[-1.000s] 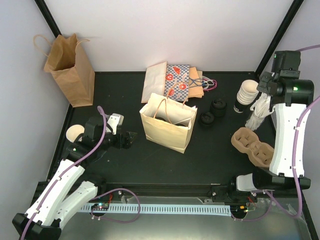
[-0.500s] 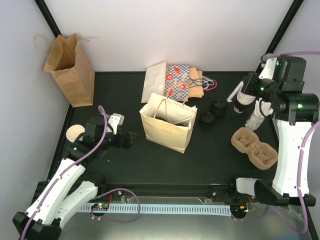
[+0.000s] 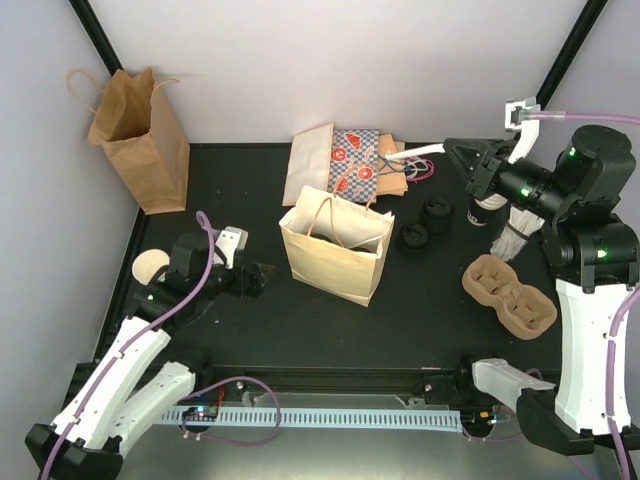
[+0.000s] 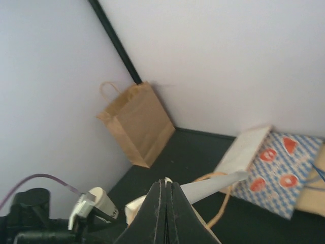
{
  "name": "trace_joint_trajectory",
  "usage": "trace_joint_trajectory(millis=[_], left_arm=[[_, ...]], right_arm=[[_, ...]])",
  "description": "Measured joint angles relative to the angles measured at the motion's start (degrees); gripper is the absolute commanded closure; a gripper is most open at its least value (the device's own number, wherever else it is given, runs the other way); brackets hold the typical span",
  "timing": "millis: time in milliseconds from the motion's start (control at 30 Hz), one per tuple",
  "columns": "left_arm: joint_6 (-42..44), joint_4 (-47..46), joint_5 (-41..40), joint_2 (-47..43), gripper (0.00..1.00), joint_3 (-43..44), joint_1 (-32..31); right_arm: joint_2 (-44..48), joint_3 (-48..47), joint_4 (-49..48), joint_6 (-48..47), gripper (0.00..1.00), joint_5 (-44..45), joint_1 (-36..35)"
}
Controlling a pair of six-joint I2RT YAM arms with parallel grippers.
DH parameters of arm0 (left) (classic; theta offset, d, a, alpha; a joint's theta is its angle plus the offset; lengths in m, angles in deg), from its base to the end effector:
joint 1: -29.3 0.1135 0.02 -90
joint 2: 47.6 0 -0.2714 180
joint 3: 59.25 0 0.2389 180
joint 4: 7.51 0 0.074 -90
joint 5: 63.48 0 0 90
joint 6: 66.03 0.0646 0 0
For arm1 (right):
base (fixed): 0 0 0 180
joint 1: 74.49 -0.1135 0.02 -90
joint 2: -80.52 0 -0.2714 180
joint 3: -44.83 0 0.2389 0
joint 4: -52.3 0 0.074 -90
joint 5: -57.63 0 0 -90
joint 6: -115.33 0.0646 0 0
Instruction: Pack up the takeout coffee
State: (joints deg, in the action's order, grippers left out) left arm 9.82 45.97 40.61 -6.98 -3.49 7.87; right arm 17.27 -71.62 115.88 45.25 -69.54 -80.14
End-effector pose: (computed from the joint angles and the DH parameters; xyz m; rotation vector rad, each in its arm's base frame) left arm 0.1355 -0.0701 0.2678 0.2813 2.2699 -0.6064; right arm 0.1597 0.0550 0.5245 -0.2666 1.7794 0.8877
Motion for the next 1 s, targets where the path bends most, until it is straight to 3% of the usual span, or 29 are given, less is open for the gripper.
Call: trace_joint_trajectory(millis=[467,1000], left_arm=[[0.0,0.0,-0.6,0.0,0.01,0.0,0.0],[0.0,0.0,-1.0,0.0,0.01,0.0,0.0]], right_arm=[[0.9,1.2,-11.5,2.4,0.99,-9.4,-9.6],[4.8,12.1,-14.2,2.9,0.99,-9.0,-14.3]])
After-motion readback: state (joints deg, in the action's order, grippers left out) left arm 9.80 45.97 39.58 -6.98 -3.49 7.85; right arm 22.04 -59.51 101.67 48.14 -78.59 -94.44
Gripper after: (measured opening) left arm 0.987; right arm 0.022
